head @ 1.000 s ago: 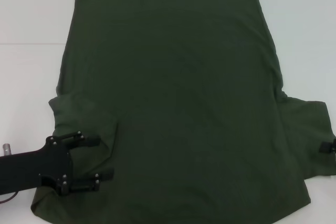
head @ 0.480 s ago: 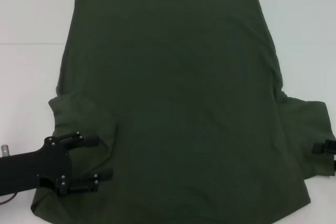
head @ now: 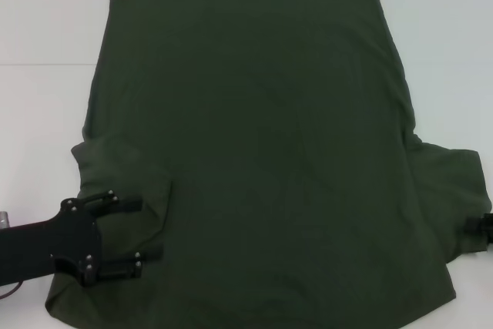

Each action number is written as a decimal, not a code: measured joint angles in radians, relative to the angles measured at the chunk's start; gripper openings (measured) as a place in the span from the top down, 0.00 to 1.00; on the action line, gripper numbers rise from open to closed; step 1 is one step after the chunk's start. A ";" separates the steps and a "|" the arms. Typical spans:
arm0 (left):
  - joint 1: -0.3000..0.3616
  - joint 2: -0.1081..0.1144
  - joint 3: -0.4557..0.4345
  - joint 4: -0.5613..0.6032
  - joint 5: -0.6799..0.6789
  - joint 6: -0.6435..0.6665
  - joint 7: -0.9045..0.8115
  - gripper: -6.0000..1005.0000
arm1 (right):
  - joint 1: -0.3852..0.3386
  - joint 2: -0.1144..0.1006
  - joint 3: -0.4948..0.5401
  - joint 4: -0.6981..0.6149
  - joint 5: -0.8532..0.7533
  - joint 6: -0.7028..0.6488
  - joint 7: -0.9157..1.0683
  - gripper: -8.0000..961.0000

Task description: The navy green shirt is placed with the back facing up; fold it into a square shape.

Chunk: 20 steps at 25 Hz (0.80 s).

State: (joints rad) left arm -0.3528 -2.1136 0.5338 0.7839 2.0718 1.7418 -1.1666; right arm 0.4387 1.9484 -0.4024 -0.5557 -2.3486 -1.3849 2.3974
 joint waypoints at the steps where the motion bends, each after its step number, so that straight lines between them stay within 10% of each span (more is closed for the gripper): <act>1: 0.000 0.000 -0.003 0.000 -0.001 0.000 0.000 0.17 | 0.000 0.000 0.000 0.000 0.000 0.000 0.000 0.44; 11: 0.000 0.000 -0.006 -0.003 -0.009 0.001 0.002 0.17 | 0.000 -0.003 0.001 0.000 0.000 0.000 0.011 0.89; 20: -0.002 0.000 -0.031 -0.005 -0.010 0.003 0.002 0.17 | -0.016 -0.010 0.018 -0.032 0.005 -0.007 0.004 0.97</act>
State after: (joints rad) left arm -0.3552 -2.1136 0.5024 0.7786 2.0614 1.7451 -1.1646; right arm 0.4224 1.9387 -0.3848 -0.5880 -2.3435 -1.3922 2.4017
